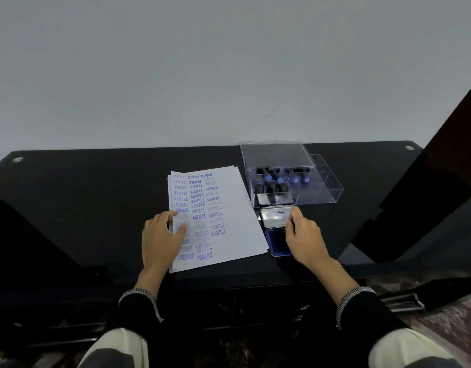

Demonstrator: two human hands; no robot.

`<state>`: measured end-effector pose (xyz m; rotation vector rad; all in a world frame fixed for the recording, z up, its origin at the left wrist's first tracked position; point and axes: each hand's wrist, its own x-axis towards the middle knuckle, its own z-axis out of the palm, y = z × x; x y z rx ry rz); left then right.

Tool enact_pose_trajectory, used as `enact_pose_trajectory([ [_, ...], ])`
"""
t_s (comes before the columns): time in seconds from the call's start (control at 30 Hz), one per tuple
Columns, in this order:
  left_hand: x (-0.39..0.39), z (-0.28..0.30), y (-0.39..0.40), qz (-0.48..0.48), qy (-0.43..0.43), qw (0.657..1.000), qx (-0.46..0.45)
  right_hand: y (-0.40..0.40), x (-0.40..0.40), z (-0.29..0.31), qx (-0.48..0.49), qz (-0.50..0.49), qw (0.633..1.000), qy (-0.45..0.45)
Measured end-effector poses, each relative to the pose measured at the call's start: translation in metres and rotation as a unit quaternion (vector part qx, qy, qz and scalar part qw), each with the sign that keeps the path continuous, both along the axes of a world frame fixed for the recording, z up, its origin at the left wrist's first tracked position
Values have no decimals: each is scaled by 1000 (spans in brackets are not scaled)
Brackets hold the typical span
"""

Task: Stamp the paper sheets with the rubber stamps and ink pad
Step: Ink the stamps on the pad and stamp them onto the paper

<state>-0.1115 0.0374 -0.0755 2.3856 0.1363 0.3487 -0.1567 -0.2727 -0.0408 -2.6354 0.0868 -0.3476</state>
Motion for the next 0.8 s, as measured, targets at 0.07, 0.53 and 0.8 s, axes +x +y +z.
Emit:
enact_pose_trajectory([
  [0.07, 0, 1, 0, 0, -2, 1000, 2, 4, 0, 1, -55, 3, 998, 4],
  [0.53, 0, -1, 0, 2, -1, 1000, 2, 6, -3, 4, -98, 3, 995, 10],
  [0.8, 1, -2, 0, 1, -4, 1000, 26, 7, -8, 4, -80, -3, 997, -2],
])
